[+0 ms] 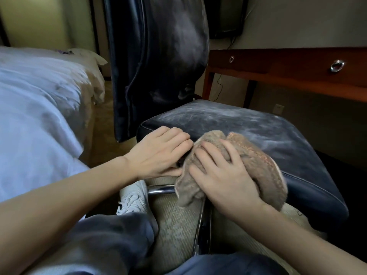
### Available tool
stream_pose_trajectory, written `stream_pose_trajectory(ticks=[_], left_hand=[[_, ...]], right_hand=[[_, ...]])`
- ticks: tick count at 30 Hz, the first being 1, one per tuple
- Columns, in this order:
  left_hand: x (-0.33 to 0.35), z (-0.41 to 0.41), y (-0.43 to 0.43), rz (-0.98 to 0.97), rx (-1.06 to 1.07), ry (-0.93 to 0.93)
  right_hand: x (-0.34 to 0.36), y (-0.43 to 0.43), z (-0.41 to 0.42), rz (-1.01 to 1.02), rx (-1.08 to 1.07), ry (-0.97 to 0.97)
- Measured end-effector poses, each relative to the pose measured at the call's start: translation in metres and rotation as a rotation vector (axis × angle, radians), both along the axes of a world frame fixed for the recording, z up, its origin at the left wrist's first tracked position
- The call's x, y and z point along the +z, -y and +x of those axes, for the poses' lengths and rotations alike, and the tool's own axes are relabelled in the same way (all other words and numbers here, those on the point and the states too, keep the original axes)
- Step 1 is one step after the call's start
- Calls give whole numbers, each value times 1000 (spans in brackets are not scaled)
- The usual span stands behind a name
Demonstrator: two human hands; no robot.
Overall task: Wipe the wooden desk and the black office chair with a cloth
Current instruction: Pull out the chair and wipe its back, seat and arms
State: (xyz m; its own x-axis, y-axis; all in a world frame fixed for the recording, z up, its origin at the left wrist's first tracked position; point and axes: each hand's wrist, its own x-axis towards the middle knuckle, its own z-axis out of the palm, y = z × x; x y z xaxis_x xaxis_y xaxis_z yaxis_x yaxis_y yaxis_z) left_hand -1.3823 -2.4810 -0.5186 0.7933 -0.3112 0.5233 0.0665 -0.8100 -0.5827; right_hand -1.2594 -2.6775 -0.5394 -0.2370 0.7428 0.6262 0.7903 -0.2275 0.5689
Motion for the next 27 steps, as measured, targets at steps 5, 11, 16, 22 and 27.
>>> stream_pose_trajectory(ticks=[5,11,16,22,27], left_hand=[[-8,-7,-18,42,27,21],[-12,-12,-30,64,48,22],[-14,-7,-34,90,37,2],[-15,-7,-37,46,36,14],[-13,-10,-29,10,44,30]], right_hand=[[0,-12,-8,23,12,-6],[3,25,-3,54,0,16],[-3,81,13,160,-40,37],[-19,149,40,204,-59,-6],[-35,186,65,221,-30,-29]])
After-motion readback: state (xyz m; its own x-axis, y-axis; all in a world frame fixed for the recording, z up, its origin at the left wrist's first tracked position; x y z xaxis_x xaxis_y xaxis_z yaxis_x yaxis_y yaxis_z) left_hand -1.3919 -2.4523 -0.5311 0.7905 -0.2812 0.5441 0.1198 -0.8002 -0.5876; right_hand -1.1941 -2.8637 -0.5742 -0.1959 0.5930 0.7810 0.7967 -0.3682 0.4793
